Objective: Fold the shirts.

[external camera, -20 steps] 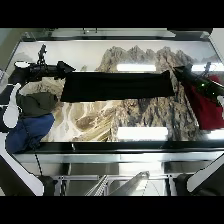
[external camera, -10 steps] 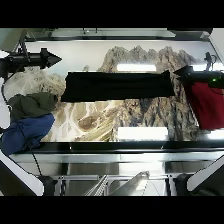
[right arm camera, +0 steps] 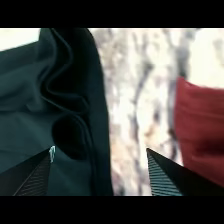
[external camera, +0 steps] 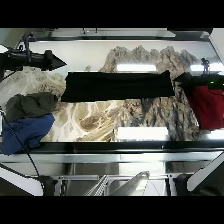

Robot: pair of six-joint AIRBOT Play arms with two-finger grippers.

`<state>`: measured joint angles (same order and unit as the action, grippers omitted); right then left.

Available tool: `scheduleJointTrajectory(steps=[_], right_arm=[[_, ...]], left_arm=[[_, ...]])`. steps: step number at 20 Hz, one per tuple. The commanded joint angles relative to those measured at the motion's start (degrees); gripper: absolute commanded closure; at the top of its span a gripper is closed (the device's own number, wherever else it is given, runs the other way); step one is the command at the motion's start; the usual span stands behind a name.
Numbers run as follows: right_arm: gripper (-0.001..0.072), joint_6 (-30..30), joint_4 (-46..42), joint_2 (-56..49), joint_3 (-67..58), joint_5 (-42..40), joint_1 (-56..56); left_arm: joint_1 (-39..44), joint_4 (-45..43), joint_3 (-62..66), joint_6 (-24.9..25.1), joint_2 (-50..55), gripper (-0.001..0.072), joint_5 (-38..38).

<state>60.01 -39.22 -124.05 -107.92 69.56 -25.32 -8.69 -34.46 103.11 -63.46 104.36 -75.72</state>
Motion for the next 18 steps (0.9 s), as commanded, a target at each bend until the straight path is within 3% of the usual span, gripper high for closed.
scheduleJointTrajectory(steps=[1,6,8,11,12,13,15,16,18], right_arm=[[0.0080,1.22,-0.44,-2.64,-2.32,-0.07,1.73],[0.0084,1.77,2.36,-4.55,-2.89,0.63,4.33],[0.0267,1.73,2.19,-4.70,-3.13,0.57,4.70],[0.0288,1.73,3.48,-4.70,-3.19,0.79,4.70],[0.0347,1.66,3.45,-4.70,-3.23,0.79,4.70],[0.0491,1.31,3.48,-4.70,-3.23,0.83,4.70],[0.0648,1.29,3.45,-4.70,-3.23,1.36,4.70],[0.0694,1.33,3.48,-4.70,-3.23,1.60,4.70],[0.0694,1.36,4.15,-4.52,-3.23,2.32,4.70]], left_arm=[[4.20,-1.60,-5.62,-0.02,-3.21,0.0713,-0.33],[9.35,-1.62,-11.43,1.40,-3.17,0.0713,0.44],[11.08,-1.66,-13.66,2.34,-3.17,0.0713,1.90],[13.27,-1.64,-16.28,3.56,-3.10,0.0712,6.19],[13.97,-1.64,-16.87,3.65,-3.10,0.0712,8.02],[14.78,-1.64,-17.38,3.67,-3.10,0.0692,10.03],[16.37,-1.60,-17.73,4.13,-2.75,0.0693,12.96],[17.20,-1.62,-17.44,4.17,-2.14,0.0693,13.35],[18.73,-1.62,-15.72,4.48,0.07,0.0694,13.03]])
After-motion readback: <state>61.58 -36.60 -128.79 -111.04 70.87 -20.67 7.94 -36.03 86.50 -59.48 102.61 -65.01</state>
